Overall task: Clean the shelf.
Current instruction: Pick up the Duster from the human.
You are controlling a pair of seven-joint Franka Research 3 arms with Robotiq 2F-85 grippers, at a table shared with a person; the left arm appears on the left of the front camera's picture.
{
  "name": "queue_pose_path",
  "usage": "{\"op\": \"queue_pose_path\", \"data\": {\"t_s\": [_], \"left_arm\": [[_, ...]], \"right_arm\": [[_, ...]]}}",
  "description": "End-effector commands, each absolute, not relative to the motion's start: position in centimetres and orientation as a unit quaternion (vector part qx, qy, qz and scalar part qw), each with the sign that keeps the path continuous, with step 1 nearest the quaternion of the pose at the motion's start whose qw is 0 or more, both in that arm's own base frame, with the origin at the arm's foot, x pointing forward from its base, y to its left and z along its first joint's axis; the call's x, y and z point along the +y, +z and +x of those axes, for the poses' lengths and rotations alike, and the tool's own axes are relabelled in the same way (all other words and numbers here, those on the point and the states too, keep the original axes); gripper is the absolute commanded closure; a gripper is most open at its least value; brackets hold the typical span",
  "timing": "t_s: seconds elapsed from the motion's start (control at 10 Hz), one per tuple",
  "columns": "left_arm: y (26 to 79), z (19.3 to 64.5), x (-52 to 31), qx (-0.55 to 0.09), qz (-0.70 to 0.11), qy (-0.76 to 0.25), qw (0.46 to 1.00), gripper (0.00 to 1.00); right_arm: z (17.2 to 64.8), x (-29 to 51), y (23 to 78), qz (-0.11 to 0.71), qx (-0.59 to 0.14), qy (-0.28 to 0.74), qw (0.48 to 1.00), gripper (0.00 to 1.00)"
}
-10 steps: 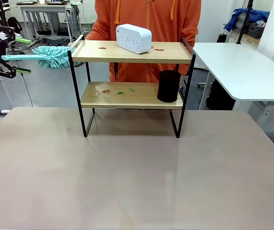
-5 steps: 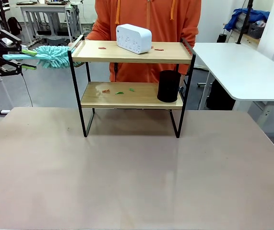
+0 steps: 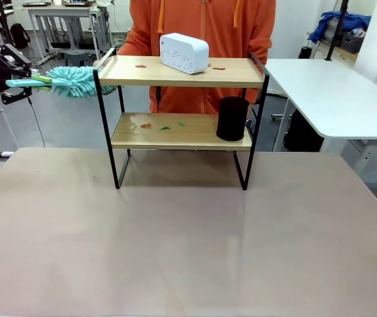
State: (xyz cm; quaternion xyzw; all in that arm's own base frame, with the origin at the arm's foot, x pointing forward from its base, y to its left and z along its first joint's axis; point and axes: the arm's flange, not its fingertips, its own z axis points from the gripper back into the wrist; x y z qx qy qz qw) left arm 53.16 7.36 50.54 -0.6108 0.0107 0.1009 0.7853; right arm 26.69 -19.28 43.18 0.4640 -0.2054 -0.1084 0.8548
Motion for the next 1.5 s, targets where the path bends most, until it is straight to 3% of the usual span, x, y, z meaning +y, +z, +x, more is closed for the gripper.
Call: {"op": "queue_pose_path", "data": {"t_s": [0.0, 0.3, 0.6, 0.9, 1.1, 1.4], "left_arm": [[50.7, 52.6, 7.0, 0.0, -0.614, 0.103, 0.782, 1.0], [52.6, 48.8, 9.0, -0.028, -0.597, 0.043, 0.801, 1.0], [53.7, 37.4, 15.3, -0.11, -0.461, -0.066, 0.878, 1.0], [51.3, 28.3, 16.5, -0.118, -0.403, -0.155, 0.894, 1.0], [50.2, 25.7, 15.9, -0.094, -0.389, -0.218, 0.89, 1.0], [50.6, 25.9, 16.7, -0.09, -0.389, -0.193, 0.896, 1.0]], "right_arm": [[26.8, -19.3, 43.1, 0.469, -0.217, -0.098, 0.85, 0.0], [26.8, -19.3, 43.1, 0.469, -0.217, -0.098, 0.85, 0.0], [26.8, -19.3, 43.1, 0.469, -0.217, -0.098, 0.85, 0.0], [26.8, -19.3, 43.1, 0.469, -0.217, -0.098, 0.85, 0.0], [26.8, -19.3, 43.1, 0.469, -0.217, -0.098, 0.85, 0.0], [26.8, -19.3, 43.1, 0.469, -0.217, -0.098, 0.85, 0.0]]}}
